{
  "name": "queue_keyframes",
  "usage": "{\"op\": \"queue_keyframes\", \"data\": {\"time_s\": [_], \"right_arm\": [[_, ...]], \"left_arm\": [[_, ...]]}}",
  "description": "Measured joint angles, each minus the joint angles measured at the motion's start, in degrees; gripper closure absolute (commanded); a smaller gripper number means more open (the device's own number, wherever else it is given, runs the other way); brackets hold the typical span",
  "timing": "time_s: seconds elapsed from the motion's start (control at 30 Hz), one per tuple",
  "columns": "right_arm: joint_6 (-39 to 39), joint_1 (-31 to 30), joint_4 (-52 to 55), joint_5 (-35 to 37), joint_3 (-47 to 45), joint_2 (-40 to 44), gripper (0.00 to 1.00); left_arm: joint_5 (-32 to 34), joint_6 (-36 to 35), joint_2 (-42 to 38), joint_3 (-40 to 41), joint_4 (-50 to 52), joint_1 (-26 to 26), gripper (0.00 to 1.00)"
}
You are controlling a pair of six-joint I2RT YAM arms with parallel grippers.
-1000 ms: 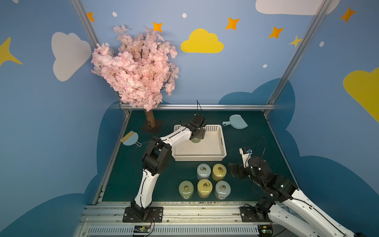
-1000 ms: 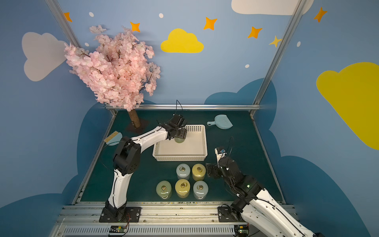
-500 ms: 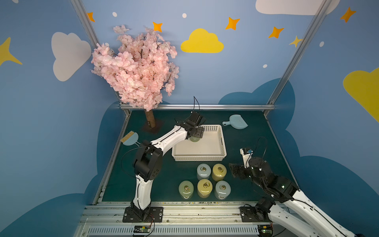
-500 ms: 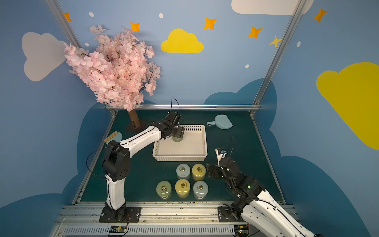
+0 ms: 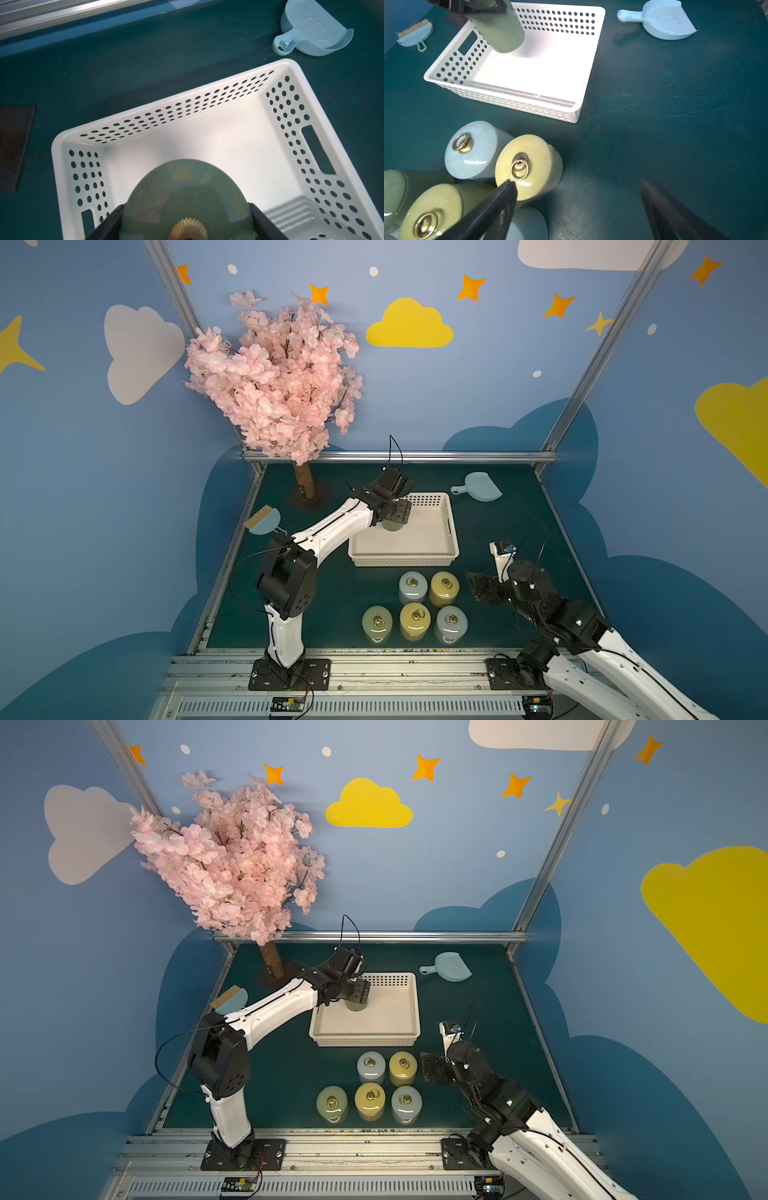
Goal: Take the tea canister out of the basket
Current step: Pick up the tea canister from the basket, then place the tea canister at the center of the board.
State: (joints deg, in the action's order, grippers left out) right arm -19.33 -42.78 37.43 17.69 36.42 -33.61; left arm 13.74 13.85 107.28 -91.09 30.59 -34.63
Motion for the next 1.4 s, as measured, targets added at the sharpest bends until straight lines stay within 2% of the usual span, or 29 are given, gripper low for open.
{"op": "queue_keyframes", "data": {"time_s": [0.67, 1.4], "right_arm": [[-0.24, 0.11, 0.07, 0.37, 0.00, 0.11, 0.01], [-0.42, 0.15, -4.28, 2.19, -0.39, -1.49, 0.02]], "left_arm": [[-3.43, 0.07, -13.57, 11.98, 0.72, -3.87, 0.58], [-3.80, 0.50, -35.89, 29.94, 2.60, -8.24, 0.59]]}}
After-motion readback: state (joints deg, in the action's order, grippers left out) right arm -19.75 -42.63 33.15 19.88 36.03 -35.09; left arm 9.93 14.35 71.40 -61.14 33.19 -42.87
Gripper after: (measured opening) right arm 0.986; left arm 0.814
